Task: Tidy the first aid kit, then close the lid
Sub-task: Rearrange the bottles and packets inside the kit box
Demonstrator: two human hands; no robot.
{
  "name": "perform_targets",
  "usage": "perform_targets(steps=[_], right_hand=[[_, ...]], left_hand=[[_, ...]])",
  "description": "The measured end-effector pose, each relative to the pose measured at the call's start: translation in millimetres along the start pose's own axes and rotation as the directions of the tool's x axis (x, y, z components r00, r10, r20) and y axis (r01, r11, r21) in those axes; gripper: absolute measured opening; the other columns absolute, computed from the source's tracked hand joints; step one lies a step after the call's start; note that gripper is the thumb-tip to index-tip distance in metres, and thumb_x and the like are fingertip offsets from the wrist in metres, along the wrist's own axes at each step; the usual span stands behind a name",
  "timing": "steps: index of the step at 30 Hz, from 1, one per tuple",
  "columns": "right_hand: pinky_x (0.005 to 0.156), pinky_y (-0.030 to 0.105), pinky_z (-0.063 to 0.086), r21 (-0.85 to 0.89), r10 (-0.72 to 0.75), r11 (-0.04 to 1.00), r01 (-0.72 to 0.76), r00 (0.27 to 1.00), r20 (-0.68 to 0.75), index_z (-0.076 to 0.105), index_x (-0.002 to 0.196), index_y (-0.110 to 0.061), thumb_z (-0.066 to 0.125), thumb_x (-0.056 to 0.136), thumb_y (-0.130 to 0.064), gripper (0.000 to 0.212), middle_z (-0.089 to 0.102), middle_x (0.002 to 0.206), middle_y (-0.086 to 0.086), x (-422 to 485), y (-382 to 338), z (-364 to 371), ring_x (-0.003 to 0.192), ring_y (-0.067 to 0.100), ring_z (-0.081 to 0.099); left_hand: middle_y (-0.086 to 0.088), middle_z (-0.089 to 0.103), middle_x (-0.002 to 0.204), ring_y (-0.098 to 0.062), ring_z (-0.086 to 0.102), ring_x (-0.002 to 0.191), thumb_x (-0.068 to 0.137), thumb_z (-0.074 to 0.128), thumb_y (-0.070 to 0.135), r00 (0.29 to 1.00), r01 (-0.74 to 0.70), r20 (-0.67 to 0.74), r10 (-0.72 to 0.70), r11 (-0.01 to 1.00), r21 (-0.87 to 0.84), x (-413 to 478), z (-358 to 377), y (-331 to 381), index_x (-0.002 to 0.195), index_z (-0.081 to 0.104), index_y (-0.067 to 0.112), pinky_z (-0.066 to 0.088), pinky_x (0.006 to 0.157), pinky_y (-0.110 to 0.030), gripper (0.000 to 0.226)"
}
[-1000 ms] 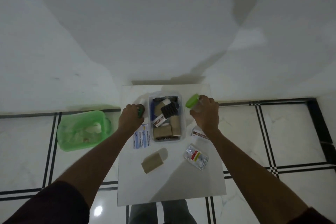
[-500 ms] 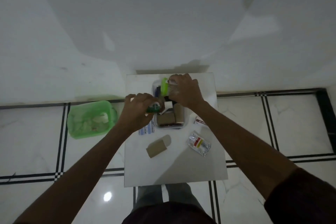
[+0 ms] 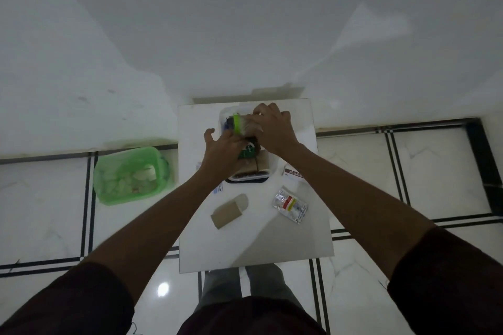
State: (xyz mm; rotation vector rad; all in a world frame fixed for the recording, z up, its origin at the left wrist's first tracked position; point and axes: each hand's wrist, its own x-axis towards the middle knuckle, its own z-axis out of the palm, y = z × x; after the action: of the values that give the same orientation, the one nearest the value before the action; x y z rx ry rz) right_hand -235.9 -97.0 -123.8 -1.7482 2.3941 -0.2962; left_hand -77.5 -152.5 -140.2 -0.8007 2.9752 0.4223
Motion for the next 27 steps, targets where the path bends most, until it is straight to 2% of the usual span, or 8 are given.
perform_targets(steps=[3, 7, 11, 14, 16, 19, 22, 27], right_hand=[[0.081, 0.041, 0.037, 0.052, 0.02, 0.998, -0.025, 0.996, 0.084, 0.065, 0.113, -0.017, 0.054, 0.084, -0.011, 0.031, 0.061, 0.117, 0.003, -4.4, 3.4, -3.4, 0.107, 0.027, 0.05], [0.086, 0.041, 0.039, 0.141, 0.064, 0.988, -0.064, 0.998, 0.006, 0.064, 0.116, -0.015, 0.057, 0.086, -0.015, 0.031, 0.065, 0.12, 0.004, -19.4, 4.2, -8.7, 0.112, 0.026, 0.054], [0.083, 0.039, 0.045, 0.349, 0.276, 0.917, -0.194, 0.939, -0.203, 0.067, 0.109, -0.015, 0.064, 0.084, -0.015, 0.026, 0.069, 0.111, 0.004, -61.1, 6.3, -17.6, 0.103, 0.025, 0.059], [0.085, 0.042, 0.045, 0.413, 0.42, 0.849, -0.329, 0.895, -0.15, 0.068, 0.106, -0.014, 0.065, 0.082, -0.011, 0.025, 0.069, 0.11, 0.003, -104.7, 11.4, -14.5, 0.103, 0.026, 0.059], [0.087, 0.044, 0.044, 0.344, 0.445, 0.846, -0.408, 0.895, -0.033, 0.066, 0.11, -0.014, 0.066, 0.081, -0.01, 0.029, 0.068, 0.115, 0.004, -129.3, 16.5, -5.0, 0.106, 0.027, 0.058], [0.093, 0.046, 0.043, 0.201, 0.412, 0.878, -0.434, 0.9, 0.142, 0.06, 0.121, -0.011, 0.066, 0.081, -0.008, 0.041, 0.062, 0.126, 0.007, -149.5, 26.7, 14.3, 0.114, 0.028, 0.055], [0.091, 0.044, 0.041, 0.1, 0.396, 0.9, -0.423, 0.892, 0.217, 0.054, 0.127, -0.01, 0.063, 0.08, -0.003, 0.048, 0.057, 0.133, 0.007, -152.3, 33.3, 25.5, 0.119, 0.029, 0.051], [0.087, 0.041, 0.039, -0.021, 0.395, 0.915, -0.404, 0.882, 0.255, 0.05, 0.129, -0.014, 0.06, 0.081, -0.004, 0.05, 0.055, 0.133, 0.005, -147.7, 34.4, 32.6, 0.117, 0.027, 0.048]], left_hand=[[0.004, 0.073, 0.093, -0.025, 0.061, 0.097, 0.062, 0.08, 0.026, 0.997, 0.062, -0.054, -0.061, 0.998, 0.018, -4.0, 8.0, 4.7, 0.083, 0.075, 0.019, 0.037, 0.09, -0.056, 0.022], [-0.004, 0.067, 0.1, -0.029, 0.06, 0.098, 0.066, 0.079, 0.03, 0.991, 0.097, -0.099, -0.094, 0.995, 0.019, -4.6, 4.6, 5.6, 0.087, 0.074, 0.015, 0.038, 0.088, -0.054, 0.027], [-0.002, 0.067, 0.097, -0.025, 0.059, 0.09, 0.083, 0.065, 0.043, 0.945, 0.125, -0.293, -0.144, 0.989, -0.084, -24.9, -11.0, 1.7, 0.096, 0.07, 0.018, 0.039, 0.084, -0.044, 0.028], [-0.004, 0.067, 0.092, -0.025, 0.058, 0.084, 0.084, 0.064, 0.038, 0.875, 0.162, -0.411, -0.254, 0.956, -0.245, -69.5, -15.9, 3.2, 0.095, 0.068, 0.017, 0.042, 0.073, -0.04, 0.024], [-0.006, 0.067, 0.091, -0.027, 0.059, 0.082, 0.082, 0.065, 0.039, 0.901, 0.151, -0.357, -0.247, 0.949, -0.277, -106.4, -4.0, 6.9, 0.096, 0.067, 0.014, 0.044, 0.07, -0.042, 0.029], [-0.004, 0.07, 0.098, -0.026, 0.062, 0.087, 0.074, 0.061, 0.05, 0.976, 0.195, -0.051, -0.212, 0.952, -0.235, -147.1, 21.9, 14.5, 0.102, 0.066, 0.014, 0.049, 0.072, -0.039, 0.046], [-0.004, 0.07, 0.103, -0.027, 0.063, 0.09, 0.069, 0.064, 0.052, 0.959, 0.243, 0.182, -0.215, 0.96, -0.143, -157.9, 44.7, 17.9, 0.107, 0.065, 0.016, 0.047, 0.076, -0.04, 0.052], [-0.002, 0.066, 0.102, -0.023, 0.06, 0.093, 0.078, 0.061, 0.041, 0.914, 0.29, 0.307, -0.264, 0.956, -0.041, -143.6, 57.6, 21.9, 0.107, 0.061, 0.018, 0.041, 0.081, -0.036, 0.038]])
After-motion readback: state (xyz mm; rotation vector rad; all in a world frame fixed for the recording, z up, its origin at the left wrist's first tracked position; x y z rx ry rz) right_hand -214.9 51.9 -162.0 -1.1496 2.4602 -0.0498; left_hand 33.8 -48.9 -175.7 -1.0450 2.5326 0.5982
